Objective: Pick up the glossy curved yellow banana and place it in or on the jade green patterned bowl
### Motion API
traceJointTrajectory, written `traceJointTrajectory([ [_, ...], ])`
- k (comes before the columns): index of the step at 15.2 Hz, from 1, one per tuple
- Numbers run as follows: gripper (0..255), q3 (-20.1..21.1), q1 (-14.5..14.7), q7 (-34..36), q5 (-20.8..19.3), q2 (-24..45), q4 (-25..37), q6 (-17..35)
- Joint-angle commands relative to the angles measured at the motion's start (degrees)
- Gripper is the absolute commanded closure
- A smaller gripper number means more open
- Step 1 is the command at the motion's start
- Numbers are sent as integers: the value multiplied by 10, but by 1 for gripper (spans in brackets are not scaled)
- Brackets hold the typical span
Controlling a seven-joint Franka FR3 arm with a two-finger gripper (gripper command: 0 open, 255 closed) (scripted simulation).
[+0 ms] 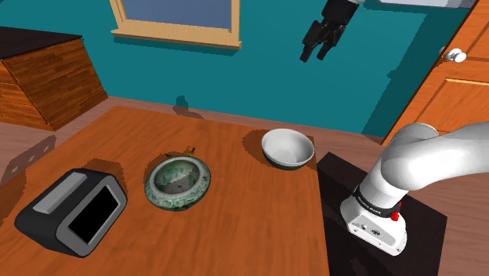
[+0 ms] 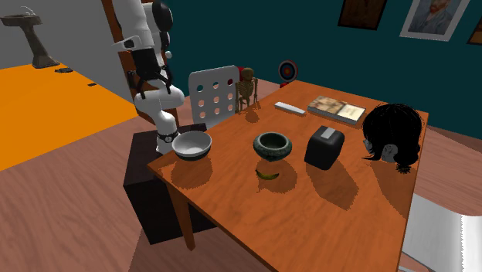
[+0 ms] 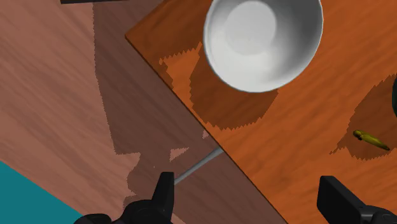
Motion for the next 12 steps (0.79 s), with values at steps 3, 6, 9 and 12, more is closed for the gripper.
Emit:
traceJointTrajectory([
  [3, 0, -3, 14, -24, 7, 27, -8, 34],
  [6, 0, -7, 36, -61, 18, 72, -15, 82],
  [9, 0, -10, 57, -100, 32, 120, -16, 127],
  [12, 0, -12, 79, -139, 46, 171, -11, 168],
])
